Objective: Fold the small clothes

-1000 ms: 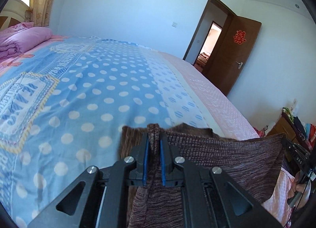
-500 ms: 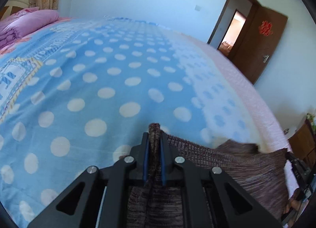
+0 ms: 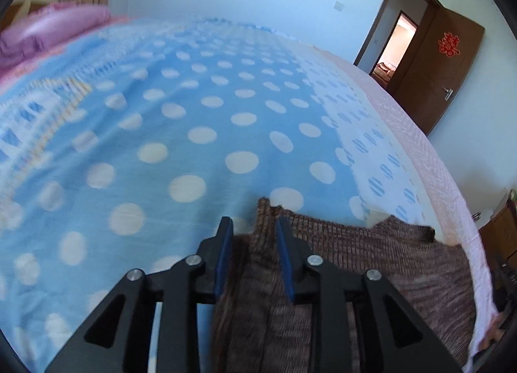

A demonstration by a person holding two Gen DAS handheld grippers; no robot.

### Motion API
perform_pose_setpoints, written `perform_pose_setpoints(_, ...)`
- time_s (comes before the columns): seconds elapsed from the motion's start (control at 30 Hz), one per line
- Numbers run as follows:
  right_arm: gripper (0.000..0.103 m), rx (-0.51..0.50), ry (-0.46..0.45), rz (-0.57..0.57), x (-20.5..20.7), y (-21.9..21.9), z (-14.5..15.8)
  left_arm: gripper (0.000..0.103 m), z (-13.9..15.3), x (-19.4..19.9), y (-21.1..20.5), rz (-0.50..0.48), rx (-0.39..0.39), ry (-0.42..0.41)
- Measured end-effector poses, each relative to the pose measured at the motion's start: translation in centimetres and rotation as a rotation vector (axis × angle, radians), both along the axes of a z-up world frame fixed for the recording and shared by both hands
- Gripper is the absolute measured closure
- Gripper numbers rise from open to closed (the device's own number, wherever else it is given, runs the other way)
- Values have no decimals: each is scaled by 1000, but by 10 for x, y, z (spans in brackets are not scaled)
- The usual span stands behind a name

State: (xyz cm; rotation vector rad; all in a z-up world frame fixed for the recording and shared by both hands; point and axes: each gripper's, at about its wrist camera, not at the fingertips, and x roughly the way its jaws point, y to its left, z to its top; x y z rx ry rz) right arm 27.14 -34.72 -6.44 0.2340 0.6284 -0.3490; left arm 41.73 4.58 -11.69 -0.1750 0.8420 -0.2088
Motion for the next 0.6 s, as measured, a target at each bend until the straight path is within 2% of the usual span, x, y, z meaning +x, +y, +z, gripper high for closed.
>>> perform_pose_setpoints(0.03, 98, 11, 26, 28, -9, 4, 0, 58, 5, -9, -2, -11, 29, -20)
perform_pose_setpoints(0.1, 98, 36, 86, 73, -29, 14, -4, 51, 10, -38, -9, -60, 53, -41)
perform_pose_setpoints(0.2, 98, 108, 122, 117, -68, 31, -18, 51, 6, -78, -20, -147, 52, -36)
perform_pose_setpoints(0.27, 94, 112, 139, 123, -87, 41, -28, 51, 2, -101, -24, -178, 59, -33)
perform_pose_setpoints(0.33, 80, 99, 152, 116, -105, 49, -37, 48, -3, -118, -27, -189, 59, -24)
perform_pose_setpoints(0.4, 46, 116, 135, 96, -123, 50, -44, 47, -9, -132, -28, -190, 65, -14)
perform_pose_setpoints(0.43, 42, 123, 126, 90, -128, 51, -45, 47, -11, -137, -29, -190, 63, -12)
perform_pose_setpoints(0.5, 42, 127, 122, 101, -133, 53, -49, 47, -19, -144, -30, -190, 74, -3)
perform_pose_setpoints(0.57, 45, 85, 158, 113, -128, 60, -55, 47, -25, -152, -32, -174, 97, 0)
perform_pose_setpoints(0.6, 61, 76, 181, 129, -124, 63, -58, 46, -26, -154, -33, -170, 106, -18)
